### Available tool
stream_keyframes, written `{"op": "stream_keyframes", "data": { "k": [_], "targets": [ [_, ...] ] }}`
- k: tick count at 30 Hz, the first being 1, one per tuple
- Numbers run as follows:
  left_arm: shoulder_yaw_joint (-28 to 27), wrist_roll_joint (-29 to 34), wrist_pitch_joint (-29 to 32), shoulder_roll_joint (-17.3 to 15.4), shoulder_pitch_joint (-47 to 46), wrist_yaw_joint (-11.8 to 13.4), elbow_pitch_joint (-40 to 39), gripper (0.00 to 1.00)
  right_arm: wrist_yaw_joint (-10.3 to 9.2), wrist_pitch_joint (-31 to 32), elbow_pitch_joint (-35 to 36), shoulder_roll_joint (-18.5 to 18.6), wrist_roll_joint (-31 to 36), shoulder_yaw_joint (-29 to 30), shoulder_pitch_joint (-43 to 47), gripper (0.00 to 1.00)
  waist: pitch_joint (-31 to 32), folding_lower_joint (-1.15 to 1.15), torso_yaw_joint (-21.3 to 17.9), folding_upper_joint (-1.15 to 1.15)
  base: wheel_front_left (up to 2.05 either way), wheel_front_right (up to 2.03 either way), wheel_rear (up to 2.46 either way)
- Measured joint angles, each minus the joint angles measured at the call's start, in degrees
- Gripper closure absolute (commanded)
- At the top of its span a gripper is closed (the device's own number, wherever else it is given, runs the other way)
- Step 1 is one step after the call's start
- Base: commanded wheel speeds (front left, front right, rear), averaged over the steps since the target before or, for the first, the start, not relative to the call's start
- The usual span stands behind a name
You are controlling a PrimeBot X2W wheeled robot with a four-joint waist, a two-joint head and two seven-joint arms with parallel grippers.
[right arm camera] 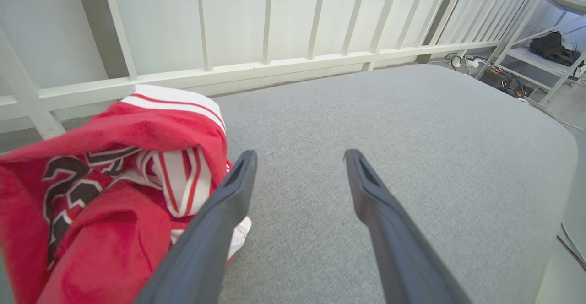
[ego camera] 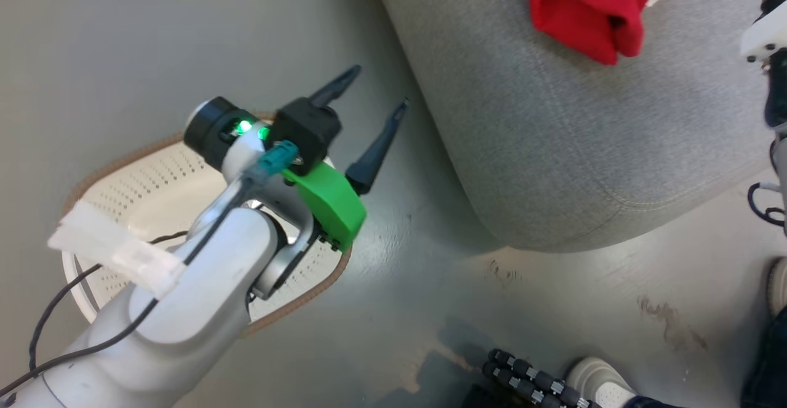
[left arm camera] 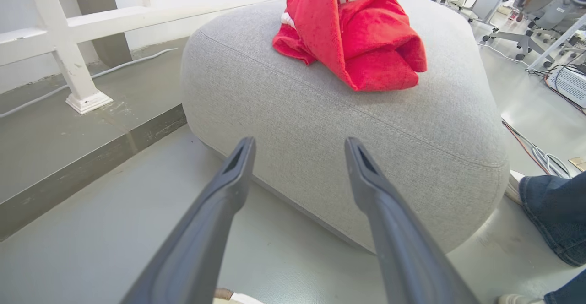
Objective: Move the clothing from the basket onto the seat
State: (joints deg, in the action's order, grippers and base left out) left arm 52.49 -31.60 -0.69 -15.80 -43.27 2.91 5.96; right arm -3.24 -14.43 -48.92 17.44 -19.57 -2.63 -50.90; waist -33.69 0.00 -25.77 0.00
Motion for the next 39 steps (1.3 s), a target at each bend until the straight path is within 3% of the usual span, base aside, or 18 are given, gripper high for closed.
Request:
{"op": "stream_keyframes", "data": {
  "k": [7,13,19,30,39],
  "targets": [
    [-3.6,-1.5,-3.8,-0.1,2.3,1.2,0.8,0.00,0.94,0.0,4.6,0.8,1.8,0.1,2.2,0.00,4.1,0.00,-0.2,0.00,0.00,0.00,0.00],
    [-6.8,-3.3,-7.8,-0.1,4.9,2.2,1.6,0.00,1.75,0.0,7.9,0.8,2.2,-0.1,3.8,0.00,7.2,0.00,1.8,0.00,0.00,0.00,0.00],
    [-10.3,-4.3,-11.5,-0.2,8.6,2.7,3.2,0.00,2.72,-0.1,10.2,-0.5,3.3,-1.8,6.4,0.00,10.2,0.00,5.4,0.00,0.00,0.00,0.00],
    [-17.5,-7.2,-13.1,-0.3,17.0,3.8,6.6,0.00,4.16,-0.1,13.1,-3.0,4.5,-3.7,13.2,0.00,16.6,0.00,13.3,0.00,0.00,0.00,0.00],
    [-23.1,-7.7,-13.6,-0.4,24.9,4.2,8.2,0.00,3.60,-0.1,16.5,-5.4,4.3,-3.1,21.0,0.00,22.0,0.00,19.9,0.00,0.00,0.00,0.00]
  ]
}}
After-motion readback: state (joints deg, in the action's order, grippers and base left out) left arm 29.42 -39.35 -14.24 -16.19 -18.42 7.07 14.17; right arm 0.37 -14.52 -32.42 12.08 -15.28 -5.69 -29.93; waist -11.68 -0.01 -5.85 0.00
